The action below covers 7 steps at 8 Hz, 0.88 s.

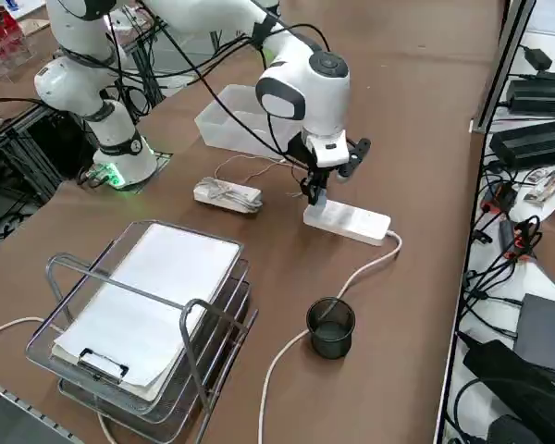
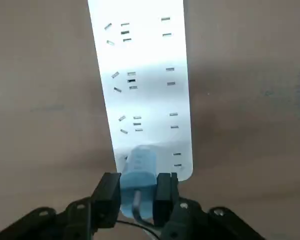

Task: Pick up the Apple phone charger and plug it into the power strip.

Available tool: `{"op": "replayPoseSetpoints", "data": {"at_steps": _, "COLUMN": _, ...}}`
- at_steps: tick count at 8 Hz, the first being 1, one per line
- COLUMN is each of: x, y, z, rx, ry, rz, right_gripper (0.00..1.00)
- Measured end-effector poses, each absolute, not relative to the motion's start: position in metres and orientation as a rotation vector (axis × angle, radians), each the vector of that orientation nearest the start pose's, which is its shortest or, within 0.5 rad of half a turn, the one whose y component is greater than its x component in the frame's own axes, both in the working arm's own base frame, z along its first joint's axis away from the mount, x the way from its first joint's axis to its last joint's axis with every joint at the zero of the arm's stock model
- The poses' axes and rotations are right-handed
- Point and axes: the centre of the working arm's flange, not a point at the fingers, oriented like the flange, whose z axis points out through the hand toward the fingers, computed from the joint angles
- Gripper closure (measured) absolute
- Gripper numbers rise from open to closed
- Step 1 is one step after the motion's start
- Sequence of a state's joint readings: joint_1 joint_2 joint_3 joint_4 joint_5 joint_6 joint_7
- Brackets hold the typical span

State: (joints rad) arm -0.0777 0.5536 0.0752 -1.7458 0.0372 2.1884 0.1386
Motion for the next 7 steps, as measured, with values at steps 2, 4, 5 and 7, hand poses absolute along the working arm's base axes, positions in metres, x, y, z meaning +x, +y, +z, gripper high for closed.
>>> {"op": "replayPoseSetpoints", "data": {"at_steps": 2, "x": 0.6536, "y": -0.0043, "z": 0.2490, "rx": -3.064, "ry": 0.265, "rz": 0.175, "right_gripper": 0.64}}
{"op": "replayPoseSetpoints", "data": {"at_steps": 4, "x": 0.6536, "y": -0.0043, "z": 0.2469, "rx": -3.064, "ry": 0.265, "rz": 0.174, "right_gripper": 0.64}}
{"op": "replayPoseSetpoints", "data": {"at_steps": 5, "x": 0.6537, "y": -0.0043, "z": 0.2446, "rx": -3.063, "ry": 0.265, "rz": 0.172, "right_gripper": 0.64}}
{"op": "replayPoseSetpoints", "data": {"at_steps": 7, "x": 0.6540, "y": -0.0039, "z": 0.2411, "rx": -3.064, "ry": 0.264, "rz": 0.171, "right_gripper": 0.64}}
